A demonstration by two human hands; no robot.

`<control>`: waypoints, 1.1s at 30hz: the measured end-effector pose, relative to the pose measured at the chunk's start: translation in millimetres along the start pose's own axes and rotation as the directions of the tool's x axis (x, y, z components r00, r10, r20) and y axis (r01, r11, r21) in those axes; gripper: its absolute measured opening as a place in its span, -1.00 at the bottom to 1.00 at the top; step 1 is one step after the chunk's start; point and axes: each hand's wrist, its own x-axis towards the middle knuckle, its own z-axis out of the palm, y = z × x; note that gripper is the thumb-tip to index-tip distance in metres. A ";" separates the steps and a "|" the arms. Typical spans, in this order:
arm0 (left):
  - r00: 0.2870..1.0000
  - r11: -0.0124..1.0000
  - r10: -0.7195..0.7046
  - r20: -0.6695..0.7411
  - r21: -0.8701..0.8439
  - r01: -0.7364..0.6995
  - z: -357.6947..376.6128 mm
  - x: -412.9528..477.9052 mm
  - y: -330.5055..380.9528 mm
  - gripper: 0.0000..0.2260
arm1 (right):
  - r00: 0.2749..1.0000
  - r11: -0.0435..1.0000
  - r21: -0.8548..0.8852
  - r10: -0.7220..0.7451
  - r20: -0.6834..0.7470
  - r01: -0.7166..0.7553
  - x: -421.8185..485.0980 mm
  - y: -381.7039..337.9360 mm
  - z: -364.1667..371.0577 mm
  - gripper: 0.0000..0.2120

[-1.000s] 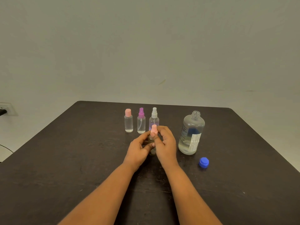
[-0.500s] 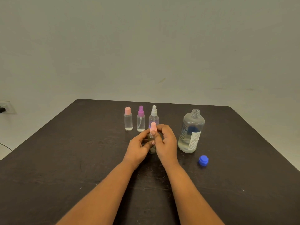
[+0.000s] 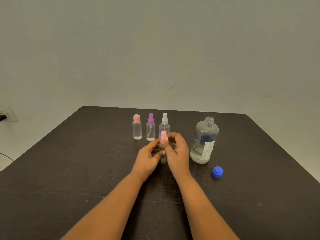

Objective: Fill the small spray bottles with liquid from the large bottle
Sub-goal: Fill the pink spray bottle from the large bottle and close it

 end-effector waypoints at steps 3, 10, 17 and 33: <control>1.000 1.000 -0.012 0.003 -0.008 0.012 0.3 0.6 -1.7 -0.59 | 1.000 1.000 0.016 -0.019 0.007 0.019 -0.5 -1.6 -0.1 -0.82; 1.000 1.000 -0.029 -0.003 0.005 0.029 -0.1 0.0 0.1 -0.63 | 1.000 1.000 0.022 0.009 -0.003 -0.009 -1.8 -2.2 -0.6 -0.77; 1.000 1.000 -0.011 0.002 0.019 0.011 -0.7 -0.2 1.5 -0.61 | 0.993 0.974 -0.199 -0.117 -0.033 0.108 0.0 -2.2 0.4 -0.93; 1.000 1.000 0.002 -0.006 0.019 -0.002 -0.2 -0.2 0.5 -0.62 | 0.994 0.983 -0.158 -0.100 -0.041 0.092 -0.8 -2.3 1.1 -0.92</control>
